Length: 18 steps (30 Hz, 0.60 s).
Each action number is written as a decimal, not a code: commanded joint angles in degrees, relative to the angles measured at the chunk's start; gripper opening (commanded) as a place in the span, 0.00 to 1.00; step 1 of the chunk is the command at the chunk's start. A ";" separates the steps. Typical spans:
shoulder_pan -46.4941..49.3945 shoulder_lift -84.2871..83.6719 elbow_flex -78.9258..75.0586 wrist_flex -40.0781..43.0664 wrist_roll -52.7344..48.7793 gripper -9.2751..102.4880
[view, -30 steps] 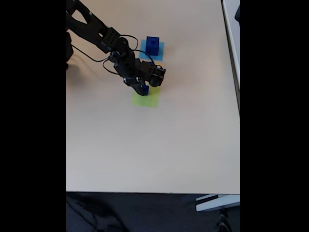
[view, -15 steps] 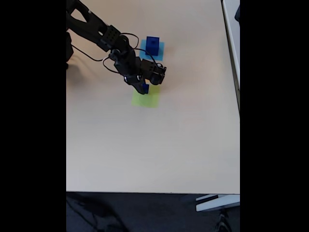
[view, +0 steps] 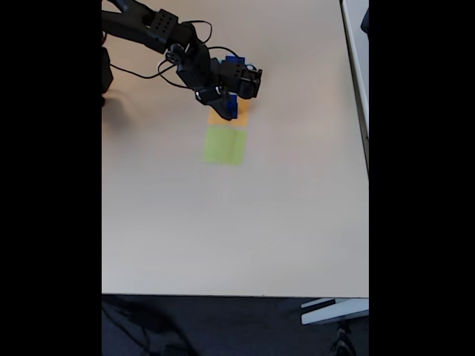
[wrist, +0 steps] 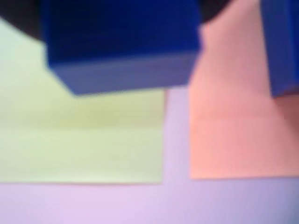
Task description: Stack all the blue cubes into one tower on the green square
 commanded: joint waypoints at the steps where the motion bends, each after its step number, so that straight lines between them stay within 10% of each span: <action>1: -2.90 4.48 -4.04 1.58 2.99 0.11; 18: -8.70 2.46 -5.19 4.22 8.88 0.11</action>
